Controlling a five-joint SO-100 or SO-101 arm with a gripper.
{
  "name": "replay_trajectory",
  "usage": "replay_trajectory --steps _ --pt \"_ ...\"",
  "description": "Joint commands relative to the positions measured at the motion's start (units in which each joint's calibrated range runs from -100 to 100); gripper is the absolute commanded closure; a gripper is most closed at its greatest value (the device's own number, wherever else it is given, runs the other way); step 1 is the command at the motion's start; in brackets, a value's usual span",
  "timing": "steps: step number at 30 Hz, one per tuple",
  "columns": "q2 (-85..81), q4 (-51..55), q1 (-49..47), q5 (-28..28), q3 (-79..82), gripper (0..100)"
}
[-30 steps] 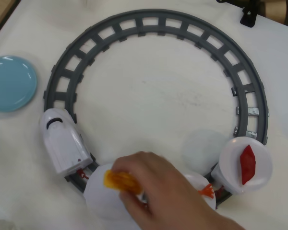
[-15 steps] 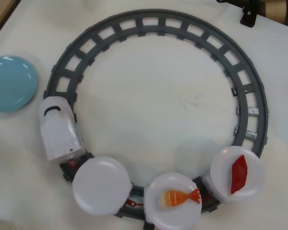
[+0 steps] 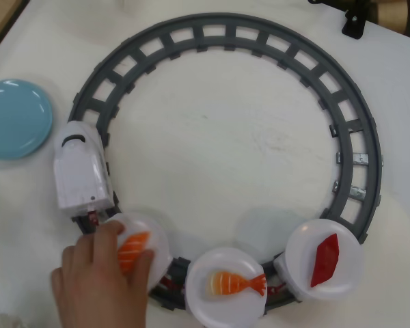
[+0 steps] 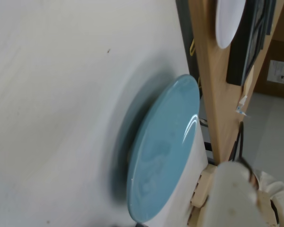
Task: Pick up the sushi from the Shinkansen and put it on the blue dish
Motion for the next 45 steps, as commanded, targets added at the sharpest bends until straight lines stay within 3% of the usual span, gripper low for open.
replay_trajectory --steps 1,27,36,41,45 --pt "0.0 -0.9 -0.2 -0.1 1.0 79" --pt "-0.8 -0.9 1.0 -0.1 0.4 79" --pt "-0.9 -1.0 17.4 -0.7 -4.2 79" --pt "-0.9 -1.1 26.1 -4.8 -6.0 79" --pt "0.2 -0.4 27.9 -5.0 -8.0 78"
